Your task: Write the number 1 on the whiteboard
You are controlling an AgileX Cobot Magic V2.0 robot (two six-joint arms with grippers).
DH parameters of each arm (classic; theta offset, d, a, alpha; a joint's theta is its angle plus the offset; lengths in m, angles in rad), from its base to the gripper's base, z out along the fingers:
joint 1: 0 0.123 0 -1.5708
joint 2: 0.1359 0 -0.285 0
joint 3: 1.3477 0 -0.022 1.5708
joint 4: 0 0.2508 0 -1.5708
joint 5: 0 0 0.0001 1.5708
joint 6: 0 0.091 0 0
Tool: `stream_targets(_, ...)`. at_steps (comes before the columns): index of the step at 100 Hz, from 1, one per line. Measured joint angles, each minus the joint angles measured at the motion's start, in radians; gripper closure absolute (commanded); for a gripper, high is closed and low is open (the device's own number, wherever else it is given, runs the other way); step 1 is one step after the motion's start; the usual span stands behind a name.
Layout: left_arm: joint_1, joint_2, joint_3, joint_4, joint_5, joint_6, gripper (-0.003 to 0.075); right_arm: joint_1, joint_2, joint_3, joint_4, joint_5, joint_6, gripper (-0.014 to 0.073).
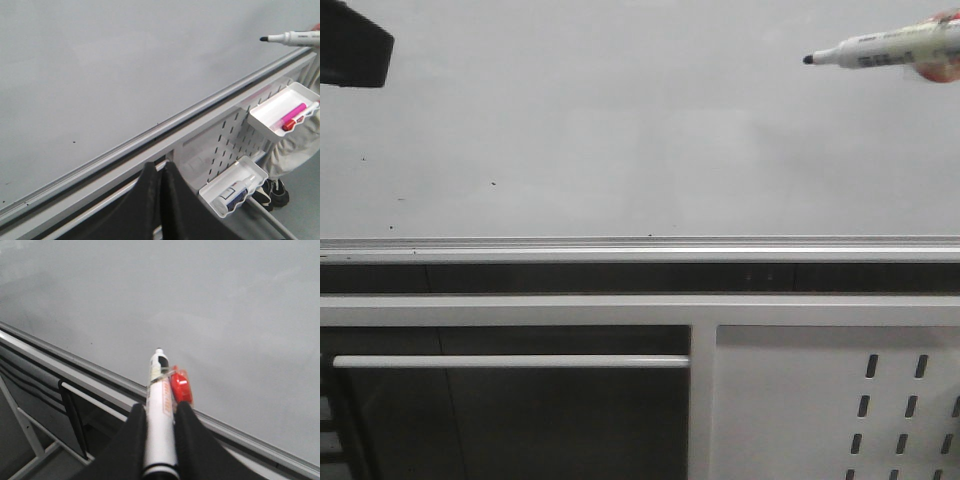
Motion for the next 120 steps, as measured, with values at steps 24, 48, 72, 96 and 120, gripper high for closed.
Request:
stream_targets(24,0.002,0.000,0.000,0.121,-0.007,-0.115,0.0738,0.000,-0.014,0.011,0.004,-0.049,0.000,0.0655)
stream_targets(48,0.002,0.000,0.000,0.127,-0.001,-0.121,0.0738,0.000,-0.012,0.011,0.006,-0.068,0.000,0.0655)
stream_targets(72,0.002,0.000,0.000,0.135,0.014,-0.122,0.0738,0.020,0.039,0.011,0.008,-0.113,0.000,0.0655)
stream_targets(96,0.002,0.000,0.000,0.163,0.026,-0.122,0.0738,0.182,0.134,0.011,0.013,-0.315,0.002,0.0655)
stream_targets(120,0.002,0.000,0.000,0.172,0.047,-0.122,0.0738,0.333,0.265,0.011,0.013,-0.539,0.002,0.0655)
